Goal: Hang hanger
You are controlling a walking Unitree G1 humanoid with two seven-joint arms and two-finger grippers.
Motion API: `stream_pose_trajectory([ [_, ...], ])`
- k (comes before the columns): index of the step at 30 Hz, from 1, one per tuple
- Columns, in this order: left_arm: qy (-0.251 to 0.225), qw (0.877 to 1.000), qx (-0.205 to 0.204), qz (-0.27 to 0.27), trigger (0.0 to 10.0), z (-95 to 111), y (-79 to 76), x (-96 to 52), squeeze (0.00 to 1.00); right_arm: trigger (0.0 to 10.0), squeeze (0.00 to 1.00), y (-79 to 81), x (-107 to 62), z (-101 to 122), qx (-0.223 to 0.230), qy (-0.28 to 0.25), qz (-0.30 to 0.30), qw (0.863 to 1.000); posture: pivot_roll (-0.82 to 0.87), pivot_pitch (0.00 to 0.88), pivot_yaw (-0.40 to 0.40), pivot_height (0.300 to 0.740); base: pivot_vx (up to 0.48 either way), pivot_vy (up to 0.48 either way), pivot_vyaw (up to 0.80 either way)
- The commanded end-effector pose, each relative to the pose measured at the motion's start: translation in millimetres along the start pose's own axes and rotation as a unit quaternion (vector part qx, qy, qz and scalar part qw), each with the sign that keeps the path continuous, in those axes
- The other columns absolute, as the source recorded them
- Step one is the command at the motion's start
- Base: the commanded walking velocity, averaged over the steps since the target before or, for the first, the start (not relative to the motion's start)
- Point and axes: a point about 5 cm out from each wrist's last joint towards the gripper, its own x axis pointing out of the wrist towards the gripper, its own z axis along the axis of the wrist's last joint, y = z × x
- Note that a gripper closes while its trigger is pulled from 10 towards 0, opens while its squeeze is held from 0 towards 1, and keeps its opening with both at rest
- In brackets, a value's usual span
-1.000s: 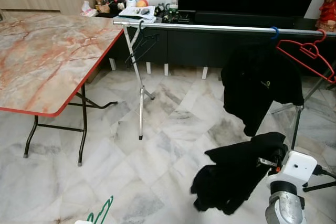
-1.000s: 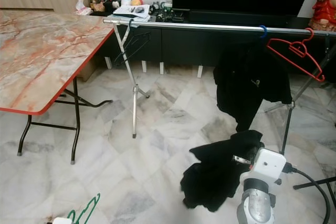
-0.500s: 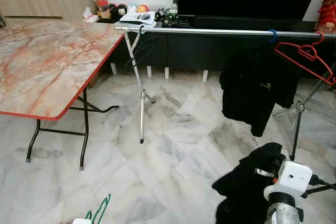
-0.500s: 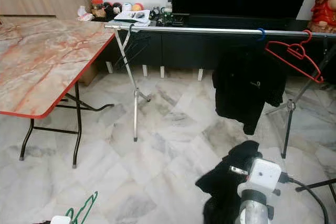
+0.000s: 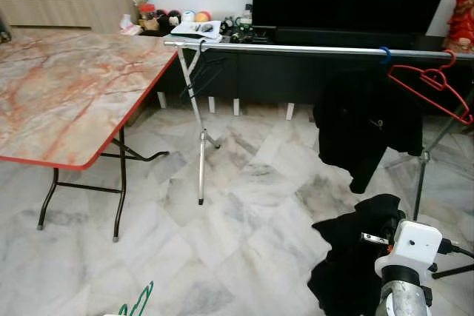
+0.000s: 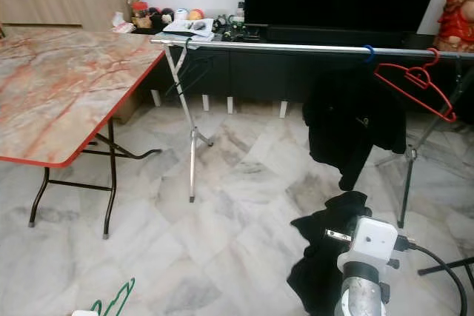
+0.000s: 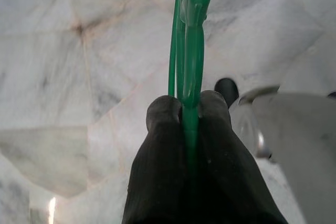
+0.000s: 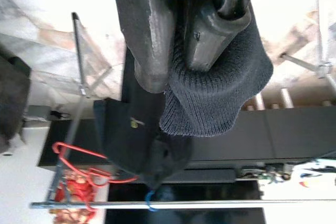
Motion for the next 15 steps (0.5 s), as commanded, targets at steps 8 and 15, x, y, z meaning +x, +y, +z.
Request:
stream_pose_trajectory([
  [8, 0.024, 1.000, 0.004, 0.002, 10.0, -8.5, 3.6, -1.6, 0.00, 10.0, 0.00, 8.4, 2.0, 2.2, -0.006, 0.000, 0.012, 1.000, 0.04, 0.000, 0.031, 0.740, 0.000, 0.341, 0.00],
  [15, 0.028, 1.000, 0.006, -0.001, 10.0, -9.0, 3.9, -1.7, 0.00, 10.0, 0.00, 12.3, 3.6, 2.6, -0.004, 0.002, 0.014, 1.000, 0.05, 0.000, 0.026, 0.740, 0.000, 0.338, 0.00],
])
